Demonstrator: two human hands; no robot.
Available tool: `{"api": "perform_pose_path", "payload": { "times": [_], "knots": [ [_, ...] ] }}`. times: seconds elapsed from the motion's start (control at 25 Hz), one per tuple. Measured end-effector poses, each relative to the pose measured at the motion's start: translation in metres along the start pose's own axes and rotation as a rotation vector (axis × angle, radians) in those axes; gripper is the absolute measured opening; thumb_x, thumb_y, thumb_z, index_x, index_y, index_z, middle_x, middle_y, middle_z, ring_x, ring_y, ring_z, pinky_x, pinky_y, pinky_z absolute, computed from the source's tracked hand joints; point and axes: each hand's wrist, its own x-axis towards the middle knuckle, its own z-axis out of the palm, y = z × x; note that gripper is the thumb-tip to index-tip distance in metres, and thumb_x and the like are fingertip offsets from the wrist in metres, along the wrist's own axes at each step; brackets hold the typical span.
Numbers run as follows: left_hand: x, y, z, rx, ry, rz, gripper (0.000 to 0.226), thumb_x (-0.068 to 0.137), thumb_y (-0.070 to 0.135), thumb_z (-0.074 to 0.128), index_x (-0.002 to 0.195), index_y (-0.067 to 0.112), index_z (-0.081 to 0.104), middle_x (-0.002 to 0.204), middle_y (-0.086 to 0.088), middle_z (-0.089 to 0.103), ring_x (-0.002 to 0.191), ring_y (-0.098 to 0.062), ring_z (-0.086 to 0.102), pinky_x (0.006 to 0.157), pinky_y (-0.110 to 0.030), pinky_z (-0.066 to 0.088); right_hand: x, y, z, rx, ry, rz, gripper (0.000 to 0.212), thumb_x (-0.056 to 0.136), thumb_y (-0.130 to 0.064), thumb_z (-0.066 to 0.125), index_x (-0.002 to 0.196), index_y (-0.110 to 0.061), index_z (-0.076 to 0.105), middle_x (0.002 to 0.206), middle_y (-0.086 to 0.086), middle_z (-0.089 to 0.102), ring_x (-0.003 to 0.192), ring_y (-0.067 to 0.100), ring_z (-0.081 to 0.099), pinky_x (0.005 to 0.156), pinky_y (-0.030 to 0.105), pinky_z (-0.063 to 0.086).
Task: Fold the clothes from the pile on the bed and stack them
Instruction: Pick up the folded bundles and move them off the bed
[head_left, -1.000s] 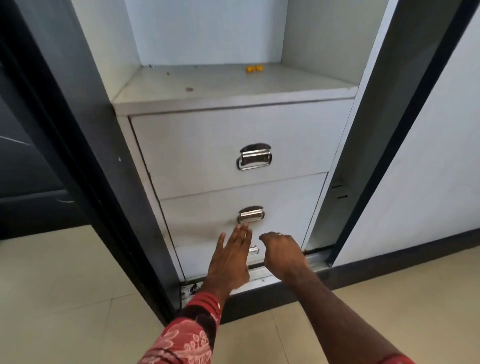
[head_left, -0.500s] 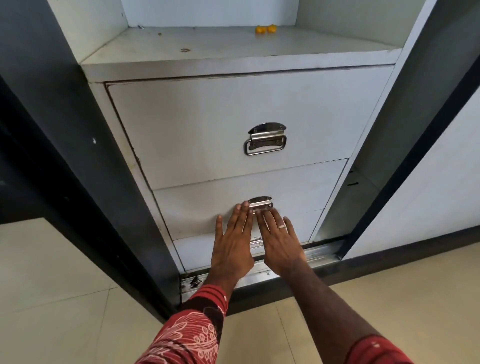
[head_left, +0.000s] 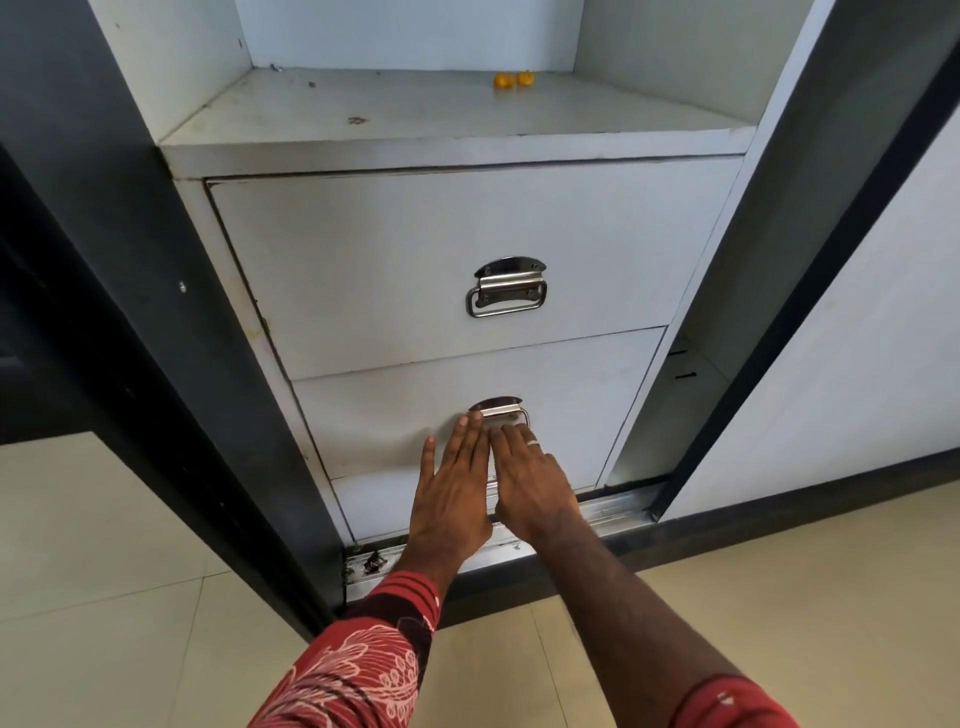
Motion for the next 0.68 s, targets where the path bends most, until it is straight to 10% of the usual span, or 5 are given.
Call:
{"api": "perform_pose_path", "payload": {
  "times": [0.56,0.68],
  "knots": [
    [-0.122,0.061,0.012,-0.102,-0.039,0.04,0.117,0.094,0.052,0.058,0.15,0.019,-0.039,0.155,-0.006,-0.049,0.146,-0.025,-0.041,0.123,-0.048,-0.016,-0.133,-0.026,-0.016,0.0,-0.14,0.106,0.072,0.106,-0.031,0.047,0.164,-0.019,0.006,0.172,0.005,0.01,0.159,0.023,0.008,0.126,0.055,0.022],
    [-0.178,0.084,0.029,-0.067,0.004,0.068,0.111,0.092,0.053,0.057,0.158,0.012,-0.021,0.167,-0.015,-0.024,0.155,-0.029,-0.023,0.127,-0.052,-0.002,-0.199,-0.032,-0.019,0.0,-0.203,0.128,0.071,0.108,-0.027,0.038,0.164,-0.019,-0.005,0.173,0.0,-0.006,0.159,0.019,-0.011,0.127,0.057,0.012]
  ]
}}
